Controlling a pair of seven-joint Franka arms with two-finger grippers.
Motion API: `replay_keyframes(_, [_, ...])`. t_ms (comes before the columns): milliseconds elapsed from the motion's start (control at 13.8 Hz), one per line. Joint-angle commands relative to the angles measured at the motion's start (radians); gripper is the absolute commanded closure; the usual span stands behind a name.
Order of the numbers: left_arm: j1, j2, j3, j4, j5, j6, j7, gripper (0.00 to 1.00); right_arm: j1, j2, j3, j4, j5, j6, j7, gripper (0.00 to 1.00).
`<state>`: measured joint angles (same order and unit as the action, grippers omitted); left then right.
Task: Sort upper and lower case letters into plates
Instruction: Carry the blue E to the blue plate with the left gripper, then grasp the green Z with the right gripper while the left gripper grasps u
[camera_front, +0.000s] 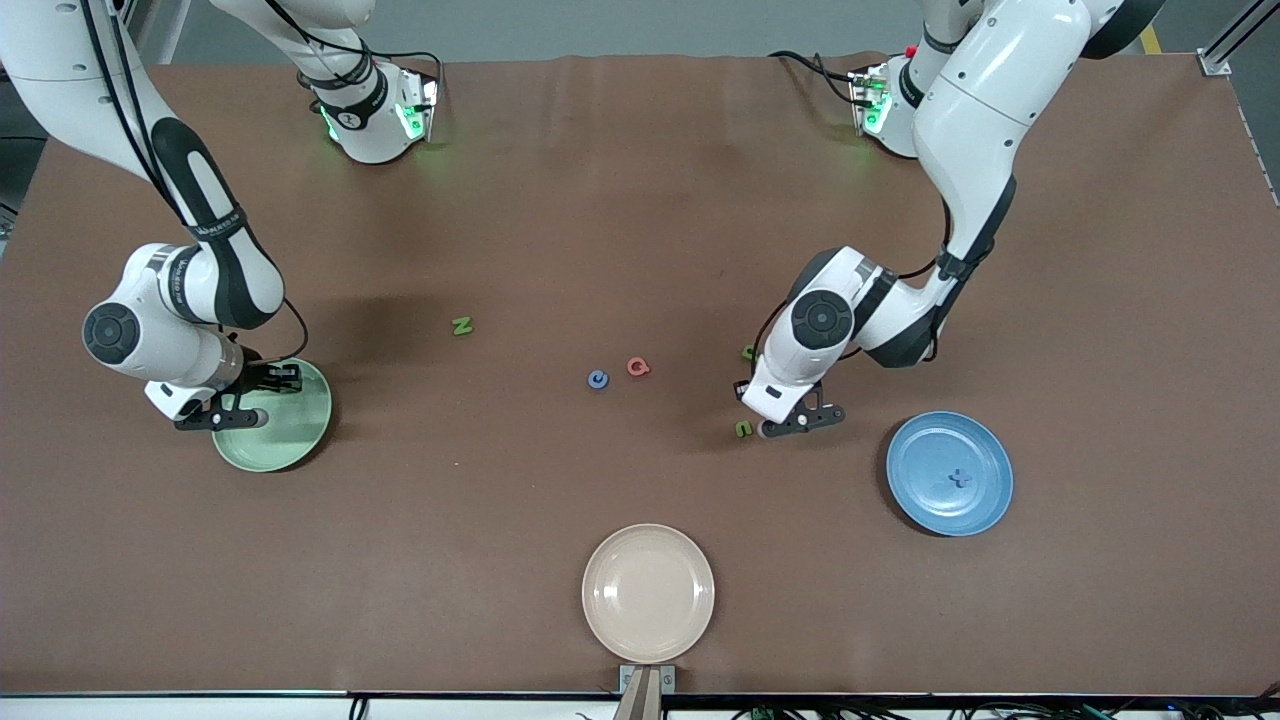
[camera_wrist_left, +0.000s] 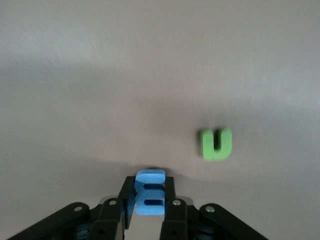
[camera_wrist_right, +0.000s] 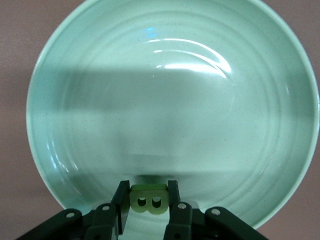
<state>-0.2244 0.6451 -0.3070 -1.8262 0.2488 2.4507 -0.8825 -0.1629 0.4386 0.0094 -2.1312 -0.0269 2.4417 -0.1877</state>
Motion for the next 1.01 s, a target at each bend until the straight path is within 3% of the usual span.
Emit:
replay_keyframes(0, [0.089, -0.094, -0.001, -0.005, 0.047, -0.010, 0.008, 1.00, -0.007, -0.037, 0.015, -0.016, -0.011, -0.028, 0.004, 0.00])
replay_keyframes(145, [0.149, -0.114, -0.001, 0.001, 0.107, -0.015, 0.036, 1.00, 0.017, -0.093, 0.021, -0.003, -0.011, -0.131, 0.011, 0.00])
replay_keyframes(289, [0.238, -0.114, -0.003, 0.005, 0.194, -0.015, 0.150, 1.00, 0.113, -0.152, 0.021, -0.006, -0.011, -0.196, 0.086, 0.00])
replay_keyframes(506, [0.359, -0.072, -0.004, 0.042, 0.202, -0.007, 0.356, 0.99, 0.259, -0.158, 0.023, -0.013, -0.011, -0.240, 0.434, 0.00])
replay_keyframes(723, [0.398, 0.013, -0.003, 0.108, 0.204, -0.002, 0.392, 0.93, 0.366, -0.150, 0.024, -0.032, -0.005, -0.224, 0.496, 0.00])
replay_keyframes(795, [0.399, 0.028, -0.003, 0.120, 0.204, -0.002, 0.392, 0.87, 0.408, -0.147, 0.024, -0.032, -0.002, -0.202, 0.496, 0.00])
replay_keyframes(867, [0.399, 0.039, -0.003, 0.131, 0.202, -0.002, 0.390, 0.68, 0.449, -0.146, 0.024, -0.042, -0.001, -0.170, 0.496, 0.00])
replay_keyframes(940, [0.399, 0.045, -0.003, 0.137, 0.196, -0.002, 0.372, 0.36, 0.488, -0.146, 0.024, -0.071, -0.001, -0.117, 0.496, 0.00])
